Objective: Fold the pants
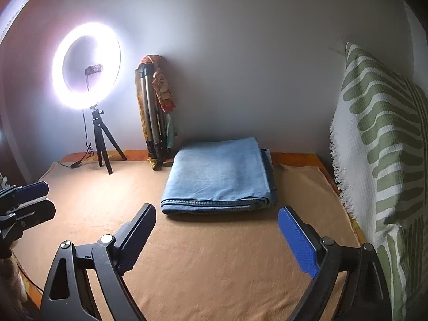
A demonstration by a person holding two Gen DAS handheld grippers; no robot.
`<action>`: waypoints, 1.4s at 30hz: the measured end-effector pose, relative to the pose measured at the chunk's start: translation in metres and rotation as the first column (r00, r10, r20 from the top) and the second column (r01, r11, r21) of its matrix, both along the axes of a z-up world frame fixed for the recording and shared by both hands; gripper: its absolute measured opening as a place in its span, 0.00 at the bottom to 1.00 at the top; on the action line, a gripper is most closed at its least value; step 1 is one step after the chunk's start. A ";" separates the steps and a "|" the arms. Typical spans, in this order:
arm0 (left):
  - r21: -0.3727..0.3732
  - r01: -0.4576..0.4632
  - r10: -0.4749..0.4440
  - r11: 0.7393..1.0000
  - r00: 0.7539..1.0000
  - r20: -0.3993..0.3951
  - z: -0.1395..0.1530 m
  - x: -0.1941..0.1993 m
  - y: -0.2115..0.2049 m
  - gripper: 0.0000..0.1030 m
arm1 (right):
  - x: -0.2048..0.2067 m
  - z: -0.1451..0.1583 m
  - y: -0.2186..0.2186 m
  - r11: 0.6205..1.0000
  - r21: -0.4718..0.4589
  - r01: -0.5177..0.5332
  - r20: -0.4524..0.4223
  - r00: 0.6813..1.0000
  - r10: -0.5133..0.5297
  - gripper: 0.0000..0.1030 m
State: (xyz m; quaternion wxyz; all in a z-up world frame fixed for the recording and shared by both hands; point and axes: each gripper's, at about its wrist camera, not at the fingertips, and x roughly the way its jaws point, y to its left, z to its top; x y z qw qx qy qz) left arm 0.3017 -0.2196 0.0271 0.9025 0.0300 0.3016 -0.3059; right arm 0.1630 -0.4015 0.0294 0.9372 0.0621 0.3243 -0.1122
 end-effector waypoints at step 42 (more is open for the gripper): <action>0.053 -0.063 0.061 0.997 0.997 0.043 -0.006 -0.029 0.028 0.80 | -0.020 -0.006 0.031 0.999 -0.041 -0.020 0.030 0.999 0.021 1.00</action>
